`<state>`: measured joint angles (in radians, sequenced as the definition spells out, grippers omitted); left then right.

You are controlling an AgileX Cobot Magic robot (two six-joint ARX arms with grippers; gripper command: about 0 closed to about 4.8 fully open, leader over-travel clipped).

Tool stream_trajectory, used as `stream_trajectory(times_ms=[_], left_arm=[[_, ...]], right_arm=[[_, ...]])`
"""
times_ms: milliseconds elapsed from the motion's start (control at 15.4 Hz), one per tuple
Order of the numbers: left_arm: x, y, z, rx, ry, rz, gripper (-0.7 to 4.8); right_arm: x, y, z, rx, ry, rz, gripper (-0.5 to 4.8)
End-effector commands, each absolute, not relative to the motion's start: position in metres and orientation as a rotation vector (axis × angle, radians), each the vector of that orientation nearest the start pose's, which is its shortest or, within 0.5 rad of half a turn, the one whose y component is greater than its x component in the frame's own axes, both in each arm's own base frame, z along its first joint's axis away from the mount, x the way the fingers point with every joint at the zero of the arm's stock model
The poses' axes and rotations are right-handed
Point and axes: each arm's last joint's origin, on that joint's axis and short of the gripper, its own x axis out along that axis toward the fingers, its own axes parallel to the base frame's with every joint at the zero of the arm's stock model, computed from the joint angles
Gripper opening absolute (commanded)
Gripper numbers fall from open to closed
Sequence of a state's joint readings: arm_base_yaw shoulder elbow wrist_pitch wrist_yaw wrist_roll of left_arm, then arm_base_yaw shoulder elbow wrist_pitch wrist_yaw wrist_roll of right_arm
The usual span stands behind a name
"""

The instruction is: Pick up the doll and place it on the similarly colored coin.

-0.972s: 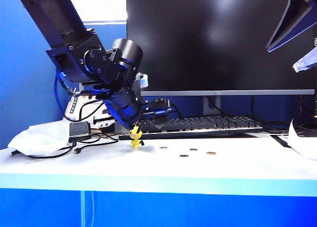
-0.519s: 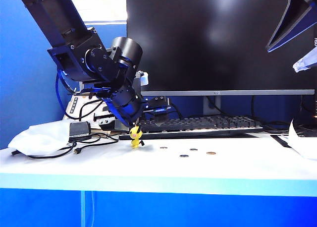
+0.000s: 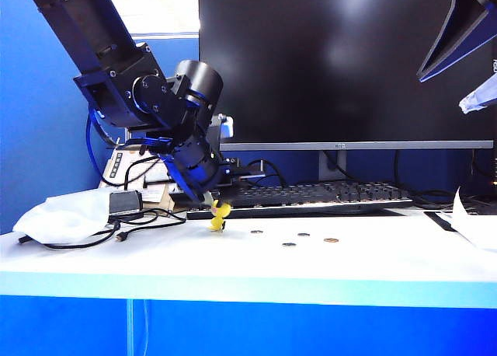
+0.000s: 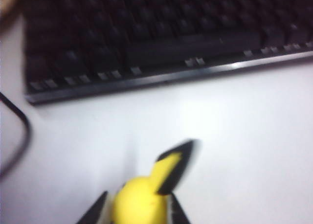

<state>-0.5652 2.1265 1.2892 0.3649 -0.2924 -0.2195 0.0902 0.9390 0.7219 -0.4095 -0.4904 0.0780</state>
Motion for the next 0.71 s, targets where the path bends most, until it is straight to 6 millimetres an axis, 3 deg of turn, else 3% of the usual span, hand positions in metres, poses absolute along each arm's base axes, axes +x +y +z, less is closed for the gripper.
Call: stream_trajectory(times_ms=[65, 130, 324, 713], left_arm=[[0.388, -0.235, 0.144, -0.004, 0.452, -0.201, 1.07], [0.388, -0.235, 0.144, -0.003, 0.451, -0.2, 1.06], [0.388, -0.235, 0.146, 0.004, 0.444, -0.203, 0.16], [0.387, -0.236, 0.156, 0.001, 0.425, -0.216, -0.06]], right_arm=[[0.19, 0.031, 0.269, 0.198, 0.631, 0.54, 3.69], [0.19, 0.031, 0.269, 0.198, 0.631, 0.54, 3.69], [0.192, 0.031, 0.268, 0.2, 0.64, 0.539, 3.69], [0.192, 0.031, 0.268, 0.198, 0.638, 0.536, 3.69]])
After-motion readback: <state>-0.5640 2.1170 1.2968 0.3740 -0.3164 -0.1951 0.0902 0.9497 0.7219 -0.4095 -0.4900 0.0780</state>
